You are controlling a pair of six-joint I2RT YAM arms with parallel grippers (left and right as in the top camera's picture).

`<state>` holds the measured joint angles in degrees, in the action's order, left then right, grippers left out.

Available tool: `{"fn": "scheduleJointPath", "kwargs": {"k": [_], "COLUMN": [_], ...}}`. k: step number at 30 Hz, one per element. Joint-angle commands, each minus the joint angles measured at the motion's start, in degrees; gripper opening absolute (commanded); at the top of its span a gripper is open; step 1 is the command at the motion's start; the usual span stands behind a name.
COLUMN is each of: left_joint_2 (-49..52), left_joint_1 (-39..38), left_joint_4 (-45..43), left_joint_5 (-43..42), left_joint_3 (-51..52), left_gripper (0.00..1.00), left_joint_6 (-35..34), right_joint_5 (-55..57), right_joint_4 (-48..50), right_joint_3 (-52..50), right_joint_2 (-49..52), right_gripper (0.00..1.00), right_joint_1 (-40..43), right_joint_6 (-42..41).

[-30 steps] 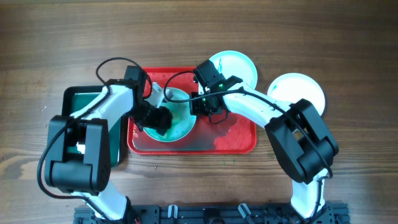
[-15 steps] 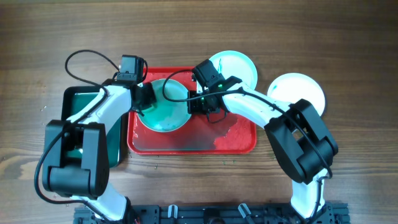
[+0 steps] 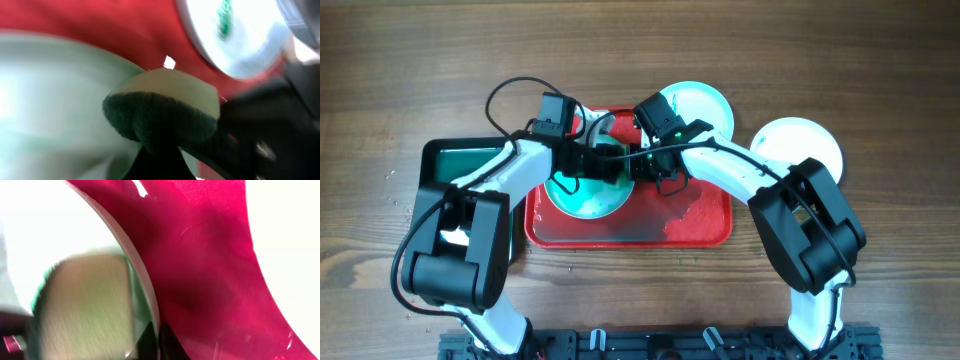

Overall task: Clean dirty plates on tray and stack at the side
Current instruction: 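Lift the sponge away left and raise the plate with the right gripper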

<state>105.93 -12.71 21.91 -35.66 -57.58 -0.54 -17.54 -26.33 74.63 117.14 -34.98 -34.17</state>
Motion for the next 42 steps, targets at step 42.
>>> {"fn": "scheduleJointPath", "kwargs": {"k": [42], "left_joint_2": [-9.01], "left_joint_1": [7.74], "left_joint_4": [27.45], "left_joint_5": [36.76], "left_joint_3": [-23.28], "left_gripper": [0.04], "left_joint_6": [-25.22], "right_joint_5": [28.79], "right_joint_4": [-17.81], "right_joint_3": [1.29], "right_joint_2": [-22.95], "right_gripper": [0.04], "right_joint_1": [-3.52], "right_joint_6": [15.17]}}
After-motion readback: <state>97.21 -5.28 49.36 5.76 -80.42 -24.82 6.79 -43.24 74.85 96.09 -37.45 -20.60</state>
